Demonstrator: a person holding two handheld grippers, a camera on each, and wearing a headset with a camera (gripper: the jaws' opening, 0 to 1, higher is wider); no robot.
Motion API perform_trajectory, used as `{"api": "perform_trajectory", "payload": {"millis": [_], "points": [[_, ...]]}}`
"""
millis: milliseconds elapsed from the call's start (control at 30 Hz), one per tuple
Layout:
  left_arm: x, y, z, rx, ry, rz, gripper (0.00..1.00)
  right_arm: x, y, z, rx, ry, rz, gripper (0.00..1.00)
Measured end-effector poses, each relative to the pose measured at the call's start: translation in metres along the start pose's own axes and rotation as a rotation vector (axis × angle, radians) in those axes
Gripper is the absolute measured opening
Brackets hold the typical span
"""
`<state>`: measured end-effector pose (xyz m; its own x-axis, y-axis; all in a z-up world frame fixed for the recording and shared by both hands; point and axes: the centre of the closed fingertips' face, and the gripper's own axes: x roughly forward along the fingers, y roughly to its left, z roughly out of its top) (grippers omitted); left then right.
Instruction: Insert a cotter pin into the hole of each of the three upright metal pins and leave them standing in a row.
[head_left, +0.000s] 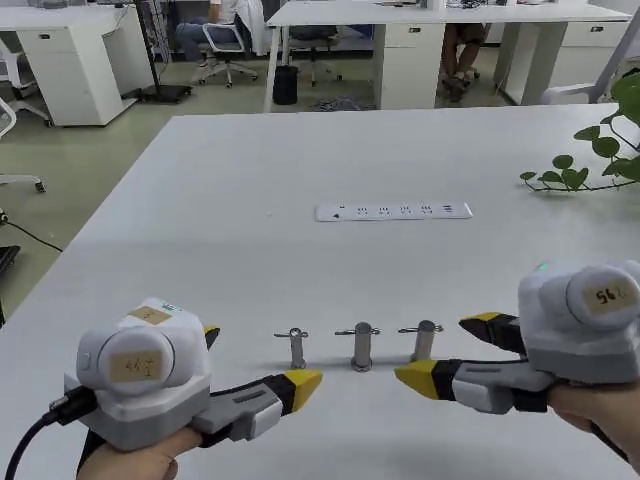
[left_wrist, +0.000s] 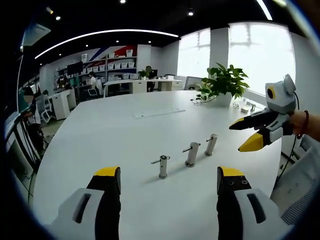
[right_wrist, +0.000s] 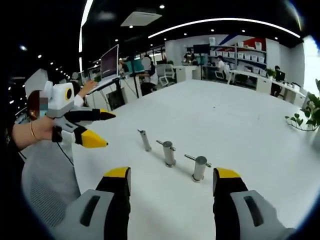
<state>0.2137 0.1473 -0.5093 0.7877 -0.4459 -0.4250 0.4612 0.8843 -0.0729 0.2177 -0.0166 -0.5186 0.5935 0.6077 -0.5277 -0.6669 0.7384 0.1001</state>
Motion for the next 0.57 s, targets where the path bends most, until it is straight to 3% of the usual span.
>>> {"api": "perform_trajectory", "payload": {"millis": [133, 200, 300, 467, 567], "points": [[-0.004, 0.003, -0.004, -0.011, 0.006, 0.022, 0.82, -0.004, -0.006, -0.009, 0.027, 0.001, -0.044, 0.66], [-0.006, 0.003, -0.005, -0.017, -0.002, 0.028, 0.84, -0.007, -0.007, -0.008, 0.054, -0.03, -0.065, 0.68], [-0.006, 0.002, -0.007, -0.03, -0.006, 0.025, 0.86, -0.01, -0.003, -0.008, 0.079, -0.05, -0.056, 0.73], [-0.006, 0.003, -0.007, -0.029, -0.011, 0.034, 0.89, -0.011, 0.004, -0.009, 0.042, -0.046, -0.059, 0.77], [-0.007, 0.005, -0.006, -0.041, -0.02, 0.04, 0.92, -0.01, 0.003, -0.008, 0.059, -0.048, -0.061, 0.78]]}}
